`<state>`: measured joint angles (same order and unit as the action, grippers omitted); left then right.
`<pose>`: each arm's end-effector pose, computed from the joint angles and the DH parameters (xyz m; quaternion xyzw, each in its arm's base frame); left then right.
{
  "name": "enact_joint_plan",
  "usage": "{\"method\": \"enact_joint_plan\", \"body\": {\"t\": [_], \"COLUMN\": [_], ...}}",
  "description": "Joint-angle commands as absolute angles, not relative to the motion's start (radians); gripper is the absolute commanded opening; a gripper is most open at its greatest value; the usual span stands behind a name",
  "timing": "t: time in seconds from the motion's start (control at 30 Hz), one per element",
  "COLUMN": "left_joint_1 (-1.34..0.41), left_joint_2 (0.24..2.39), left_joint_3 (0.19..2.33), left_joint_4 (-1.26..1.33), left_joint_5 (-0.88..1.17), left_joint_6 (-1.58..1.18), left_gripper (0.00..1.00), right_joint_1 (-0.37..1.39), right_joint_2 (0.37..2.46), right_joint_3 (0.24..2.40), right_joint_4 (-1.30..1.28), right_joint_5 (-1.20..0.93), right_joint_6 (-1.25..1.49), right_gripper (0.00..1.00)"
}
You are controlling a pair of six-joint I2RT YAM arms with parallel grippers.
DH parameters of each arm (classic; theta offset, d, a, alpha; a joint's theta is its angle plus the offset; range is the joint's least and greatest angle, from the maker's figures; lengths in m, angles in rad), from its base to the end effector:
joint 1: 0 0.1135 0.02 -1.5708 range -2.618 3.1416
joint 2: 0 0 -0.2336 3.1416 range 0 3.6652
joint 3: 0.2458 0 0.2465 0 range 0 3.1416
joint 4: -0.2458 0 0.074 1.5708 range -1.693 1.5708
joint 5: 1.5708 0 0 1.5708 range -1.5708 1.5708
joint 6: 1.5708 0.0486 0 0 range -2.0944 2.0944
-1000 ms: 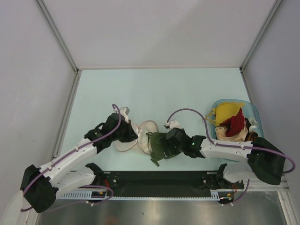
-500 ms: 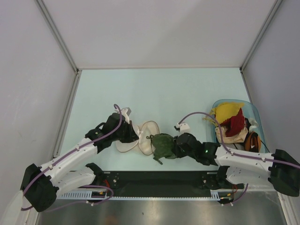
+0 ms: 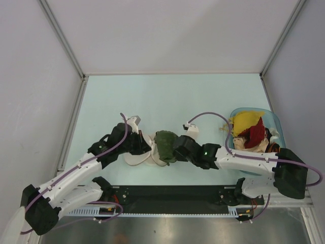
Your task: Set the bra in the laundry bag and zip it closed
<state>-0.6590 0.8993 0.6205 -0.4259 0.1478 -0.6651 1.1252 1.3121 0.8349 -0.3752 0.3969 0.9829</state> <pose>0.1648 -0.1367 0.2092 0.0282 0.9053 -0.3101 0.2889 0.1369 0.2431 0.1933 0.0039 0.9204 0.2084 0.3307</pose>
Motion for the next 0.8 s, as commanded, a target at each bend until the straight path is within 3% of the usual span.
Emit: {"method": "enact_joint_plan", "body": {"t": [0.0, 0.2, 0.47, 0.77], "left_joint_1": [-0.666, -0.666, -0.666, -0.681], "left_joint_2": [0.876, 0.908, 0.925, 0.934], "left_joint_3": [0.623, 0.624, 0.649, 0.64], "left_joint_4": [-0.359, -0.316, -0.307, -0.307], "left_joint_5": [0.196, 0.206, 0.215, 0.273], "left_joint_6": [-0.707, -0.715, -0.701, -0.69], "left_gripper": [0.0, 0.0, 0.0, 0.0], "right_joint_1": [1.146, 1.189, 1.19, 1.053], "right_joint_2": [1.334, 1.381, 1.394, 1.597], "right_joint_3": [0.766, 0.7, 0.614, 0.805], "right_joint_4": [-0.194, -0.126, 0.067, 0.077], "right_joint_5": [0.445, 0.425, 0.31, 0.009], "right_joint_6": [1.175, 1.164, 0.812, 0.56], "right_gripper": [0.0, 0.0, 0.0, 0.0]}}
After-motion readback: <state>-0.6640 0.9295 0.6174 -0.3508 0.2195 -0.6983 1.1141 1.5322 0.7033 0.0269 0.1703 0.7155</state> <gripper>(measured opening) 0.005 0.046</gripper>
